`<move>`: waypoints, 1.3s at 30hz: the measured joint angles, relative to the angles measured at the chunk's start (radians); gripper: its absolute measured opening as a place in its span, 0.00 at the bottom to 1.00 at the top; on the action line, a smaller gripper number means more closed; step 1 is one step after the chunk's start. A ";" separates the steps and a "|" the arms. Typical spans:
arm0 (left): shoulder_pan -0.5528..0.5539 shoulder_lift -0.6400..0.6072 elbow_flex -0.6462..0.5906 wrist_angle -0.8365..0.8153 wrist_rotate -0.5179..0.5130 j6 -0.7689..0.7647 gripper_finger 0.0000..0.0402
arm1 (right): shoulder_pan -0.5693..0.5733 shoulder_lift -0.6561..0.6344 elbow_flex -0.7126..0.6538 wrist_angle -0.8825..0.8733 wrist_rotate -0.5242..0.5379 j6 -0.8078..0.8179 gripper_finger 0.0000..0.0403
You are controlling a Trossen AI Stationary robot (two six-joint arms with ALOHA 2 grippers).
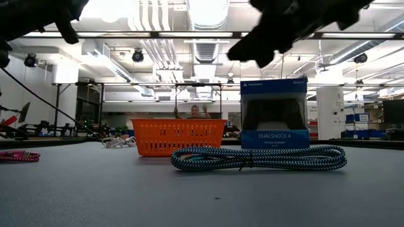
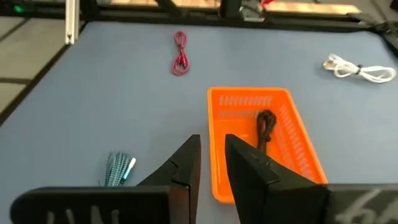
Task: Pick and place USB-C Cables
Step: Put the white charger cable into the orange bin
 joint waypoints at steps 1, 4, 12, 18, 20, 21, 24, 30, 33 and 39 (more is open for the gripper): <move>0.000 0.009 0.000 0.000 -0.004 -0.010 0.00 | 0.000 -0.029 -0.019 0.003 0.000 0.000 0.16; 0.000 0.037 0.007 -0.001 -0.030 -0.025 0.00 | 0.000 -0.115 -0.066 0.005 0.000 -0.001 0.16; 0.000 0.147 0.038 -0.002 -0.055 -0.160 0.00 | 0.000 -0.294 -0.152 0.006 -0.001 -0.084 0.16; 0.000 0.259 0.055 -0.003 -0.055 -0.328 0.00 | 0.000 -0.387 -0.212 0.005 -0.002 -0.133 0.15; 0.000 0.304 0.057 -0.018 -0.055 -0.392 0.00 | 0.000 -0.410 -0.231 0.005 -0.002 -0.152 0.15; 0.000 0.329 0.060 -0.017 -0.055 -0.427 0.00 | 0.000 -0.421 -0.239 0.005 -0.002 -0.161 0.15; 0.000 0.403 0.073 -0.015 -0.055 -0.527 0.00 | 0.000 -0.452 -0.253 0.005 -0.002 -0.190 0.15; 0.000 0.509 0.131 -0.063 -0.054 -0.626 0.00 | 0.000 -0.502 -0.258 0.004 -0.002 -0.216 0.15; 0.000 0.530 0.156 -0.074 -0.055 -0.627 0.00 | 0.000 -0.514 -0.258 -0.003 -0.002 -0.229 0.14; -0.001 0.513 0.209 -0.244 -0.085 -0.672 0.00 | 0.000 -0.512 -0.258 -0.008 -0.002 -0.248 0.15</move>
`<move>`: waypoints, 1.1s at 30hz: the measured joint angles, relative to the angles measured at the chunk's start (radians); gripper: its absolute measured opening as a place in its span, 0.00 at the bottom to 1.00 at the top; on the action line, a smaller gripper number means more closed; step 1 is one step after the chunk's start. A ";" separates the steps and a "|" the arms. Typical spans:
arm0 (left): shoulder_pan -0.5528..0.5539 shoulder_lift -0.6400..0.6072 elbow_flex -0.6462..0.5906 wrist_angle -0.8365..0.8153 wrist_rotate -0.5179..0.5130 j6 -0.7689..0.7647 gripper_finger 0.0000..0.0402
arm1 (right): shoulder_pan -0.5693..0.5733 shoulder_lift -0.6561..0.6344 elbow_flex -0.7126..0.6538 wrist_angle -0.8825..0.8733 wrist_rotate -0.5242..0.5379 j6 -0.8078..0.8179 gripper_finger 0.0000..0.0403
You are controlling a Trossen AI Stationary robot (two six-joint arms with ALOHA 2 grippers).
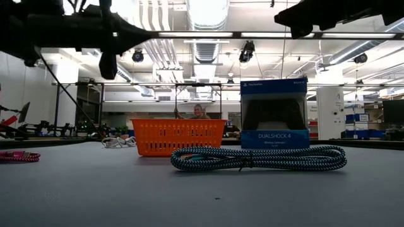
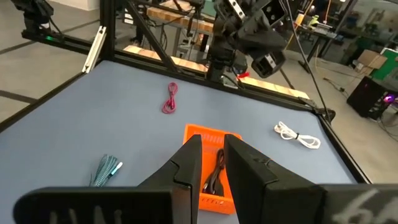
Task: Pick and place USB-C Cables
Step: Put the white charger cable into the orange bin
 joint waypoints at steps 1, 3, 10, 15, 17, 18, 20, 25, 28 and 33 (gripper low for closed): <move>0.000 -0.004 0.012 -0.050 -0.009 -0.020 0.00 | 0.000 0.000 0.000 -0.003 0.000 -0.001 0.15; 0.001 -0.015 0.042 -0.168 -0.024 -0.049 0.00 | 0.000 -0.004 0.000 -0.019 0.000 -0.002 0.15; 0.035 -0.072 0.191 -0.739 -0.041 -0.196 0.00 | 0.000 -0.029 0.000 -0.059 0.000 -0.006 0.15; 0.075 -0.077 0.310 -1.067 -0.041 -0.219 0.00 | 0.000 -0.043 0.000 -0.079 0.000 -0.006 0.15; 0.097 -0.076 0.344 -1.142 -0.041 -0.218 0.00 | 0.000 -0.046 0.000 -0.084 0.000 -0.006 0.15; 0.110 -0.076 0.359 -1.178 -0.041 -0.217 0.00 | 0.000 -0.046 0.000 -0.084 0.000 -0.006 0.15; 0.147 -0.076 0.381 -1.237 -0.041 -0.215 0.00 | 0.000 -0.050 0.000 -0.084 0.000 -0.019 0.15; 0.289 -0.074 0.397 -1.375 0.019 -0.211 0.00 | 0.000 -0.067 0.028 -0.085 0.001 -0.085 0.15; 0.382 -0.055 0.398 -1.411 0.098 -0.204 0.00 | 0.000 -0.084 0.046 -0.083 0.001 -0.128 0.14; 0.497 0.017 0.405 -1.406 0.182 -0.163 0.00 | 0.000 -0.125 0.048 -0.088 0.001 -0.155 0.14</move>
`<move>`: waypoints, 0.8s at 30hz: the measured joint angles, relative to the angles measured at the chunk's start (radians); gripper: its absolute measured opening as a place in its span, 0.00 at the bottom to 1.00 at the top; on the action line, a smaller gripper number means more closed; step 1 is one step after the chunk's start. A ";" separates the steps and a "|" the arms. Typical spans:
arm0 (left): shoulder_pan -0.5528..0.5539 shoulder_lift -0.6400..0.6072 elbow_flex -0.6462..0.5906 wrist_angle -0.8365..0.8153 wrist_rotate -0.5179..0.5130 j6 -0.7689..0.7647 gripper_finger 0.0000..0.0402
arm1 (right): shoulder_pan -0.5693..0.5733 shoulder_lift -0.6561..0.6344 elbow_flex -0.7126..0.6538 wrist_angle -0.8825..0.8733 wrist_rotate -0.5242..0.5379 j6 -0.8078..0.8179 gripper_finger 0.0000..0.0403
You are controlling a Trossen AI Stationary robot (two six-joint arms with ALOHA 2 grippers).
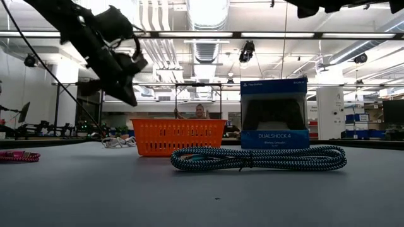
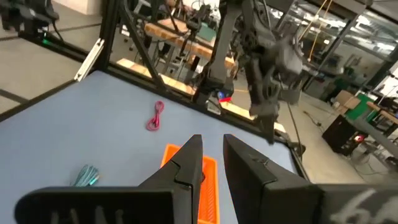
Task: Pick and place USB-C Cables
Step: Put the white charger cable into the orange bin
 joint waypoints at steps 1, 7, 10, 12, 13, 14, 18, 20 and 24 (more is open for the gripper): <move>0.017 0.021 0.004 0.000 0.018 0.000 0.00 | 0.000 -0.009 0.000 -0.004 0.000 0.004 0.14; 0.084 0.166 0.056 -0.001 0.094 0.066 0.00 | 0.000 -0.058 -0.001 -0.064 0.000 0.009 0.11; 0.124 0.225 0.104 -0.025 0.144 0.124 0.00 | 0.000 -0.071 -0.001 -0.082 0.000 0.009 0.10; 0.157 0.260 0.148 -0.079 0.160 0.161 0.00 | 0.000 -0.074 -0.002 -0.087 0.000 0.008 0.10; 0.176 0.278 0.171 -0.108 0.161 0.175 0.00 | 0.000 -0.075 -0.002 -0.087 0.000 0.007 0.09; 0.195 0.296 0.190 -0.133 0.162 0.186 0.00 | 0.000 -0.077 -0.002 -0.088 0.000 0.007 0.09; 0.265 0.361 0.256 -0.203 0.161 0.225 0.00 | 0.000 -0.078 -0.002 -0.088 0.000 0.006 0.09; 0.290 0.386 0.276 -0.215 0.162 0.237 0.00 | 0.000 -0.078 -0.002 -0.088 0.000 0.000 0.09; 0.316 0.418 0.289 -0.216 0.167 0.244 0.00 | 0.000 -0.078 -0.002 -0.088 0.000 -0.002 0.09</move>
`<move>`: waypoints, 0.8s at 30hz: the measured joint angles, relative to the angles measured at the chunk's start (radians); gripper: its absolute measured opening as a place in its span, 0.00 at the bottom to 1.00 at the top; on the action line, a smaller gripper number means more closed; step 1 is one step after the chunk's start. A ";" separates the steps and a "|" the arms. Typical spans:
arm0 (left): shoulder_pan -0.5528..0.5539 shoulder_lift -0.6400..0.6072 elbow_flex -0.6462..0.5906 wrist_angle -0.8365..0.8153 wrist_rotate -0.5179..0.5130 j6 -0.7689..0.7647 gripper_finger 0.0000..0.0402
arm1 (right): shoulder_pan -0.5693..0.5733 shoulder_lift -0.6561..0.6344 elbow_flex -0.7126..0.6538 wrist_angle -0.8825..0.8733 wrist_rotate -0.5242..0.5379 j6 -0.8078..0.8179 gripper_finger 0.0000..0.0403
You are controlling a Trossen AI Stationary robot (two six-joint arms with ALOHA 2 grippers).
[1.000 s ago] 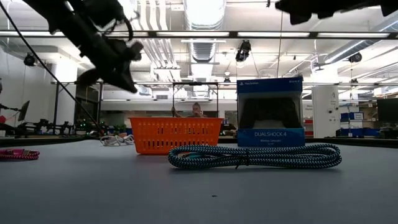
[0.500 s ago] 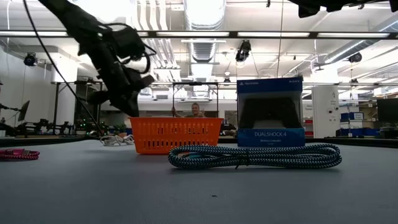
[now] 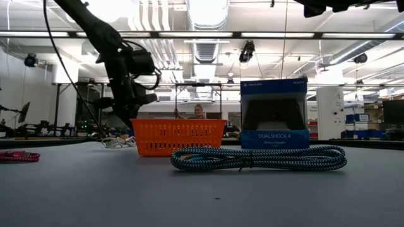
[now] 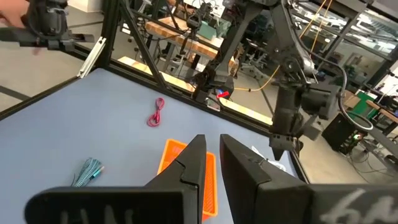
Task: Pick and place USB-C Cables
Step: Put the white charger cable into the orange bin
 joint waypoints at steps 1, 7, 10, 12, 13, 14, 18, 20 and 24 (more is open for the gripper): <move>0.005 0.006 0.000 -0.001 0.000 0.001 0.00 | 0.000 0.000 0.000 0.000 0.000 0.000 0.09; 0.020 0.005 0.000 -0.038 0.001 0.042 0.01 | 0.000 0.000 0.000 -0.007 0.001 -0.004 0.09; 0.020 0.003 0.007 -0.090 0.002 0.073 0.06 | 0.000 0.000 0.000 -0.007 0.001 -0.008 0.09; 0.020 0.003 0.009 -0.118 0.002 0.096 0.12 | 0.000 0.000 0.000 -0.007 0.001 -0.009 0.09; 0.020 0.003 0.009 -0.118 0.002 0.097 0.15 | 0.000 0.001 0.000 -0.007 0.001 -0.011 0.09; 0.020 0.003 0.008 -0.109 -0.003 0.097 0.19 | 0.000 0.001 0.000 -0.007 0.001 -0.013 0.09; 0.019 0.008 -0.001 -0.049 -0.027 0.096 0.32 | 0.000 0.001 0.000 -0.007 0.001 -0.024 0.09; 0.020 0.017 0.000 -0.030 -0.030 0.084 0.37 | 0.000 0.001 0.000 -0.006 0.001 -0.026 0.09; 0.019 0.035 -0.001 -0.044 -0.030 0.071 0.42 | 0.000 0.001 0.000 -0.003 0.000 -0.012 0.09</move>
